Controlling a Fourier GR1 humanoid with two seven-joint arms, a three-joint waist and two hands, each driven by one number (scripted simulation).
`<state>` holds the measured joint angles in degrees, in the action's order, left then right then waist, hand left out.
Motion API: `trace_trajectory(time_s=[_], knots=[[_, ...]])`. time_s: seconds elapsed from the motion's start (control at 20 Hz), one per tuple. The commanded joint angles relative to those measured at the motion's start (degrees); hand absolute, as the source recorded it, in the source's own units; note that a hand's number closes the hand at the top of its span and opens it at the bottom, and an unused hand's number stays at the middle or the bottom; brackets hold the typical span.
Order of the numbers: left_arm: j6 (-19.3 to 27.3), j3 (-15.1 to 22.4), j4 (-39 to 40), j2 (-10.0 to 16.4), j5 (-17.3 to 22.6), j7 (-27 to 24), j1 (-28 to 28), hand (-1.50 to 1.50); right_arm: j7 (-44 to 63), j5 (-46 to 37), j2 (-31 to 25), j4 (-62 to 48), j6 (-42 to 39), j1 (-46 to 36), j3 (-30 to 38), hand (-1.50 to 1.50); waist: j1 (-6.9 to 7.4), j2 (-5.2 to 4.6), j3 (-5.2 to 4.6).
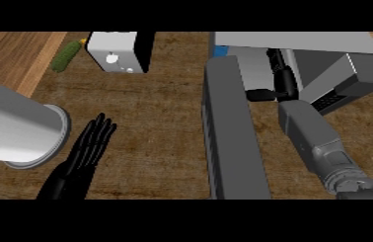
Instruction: Pick up the milk, place it into the microwave and close the microwave
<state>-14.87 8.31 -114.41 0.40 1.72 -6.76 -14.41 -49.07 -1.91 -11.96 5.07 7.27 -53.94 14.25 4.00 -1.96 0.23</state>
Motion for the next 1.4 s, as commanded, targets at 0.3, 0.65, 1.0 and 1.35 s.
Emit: trace_trajectory(time_s=[0.3, 0.65, 1.0, 1.35], knots=[[-4.9, 4.4, 9.3, 2.6, -3.3, -1.5, 5.0, 1.5, -5.6, 0.9, 3.0, 1.8, -5.8, 7.9, 0.5, -1.5, -2.67, 1.34, -0.14], [-3.6, 5.7, 16.9, 0.5, -7.1, 0.6, 13.0, 1.5, -8.2, 0.4, 2.3, 8.6, -10.2, 15.4, -1.8, -1.5, -4.41, 2.04, -0.25], [-3.7, 8.7, 24.5, 1.6, -13.1, -1.4, 16.2, 1.5, -5.3, 0.3, 2.2, 20.1, -12.5, 24.9, -5.1, -1.5, -5.37, 2.39, -0.33], [3.7, 19.6, 37.0, -0.4, -13.2, -2.2, 23.7, 1.5, -1.3, 2.5, -1.6, 36.2, -17.5, 35.1, -6.7, -1.5, -6.42, 2.43, -0.39]])
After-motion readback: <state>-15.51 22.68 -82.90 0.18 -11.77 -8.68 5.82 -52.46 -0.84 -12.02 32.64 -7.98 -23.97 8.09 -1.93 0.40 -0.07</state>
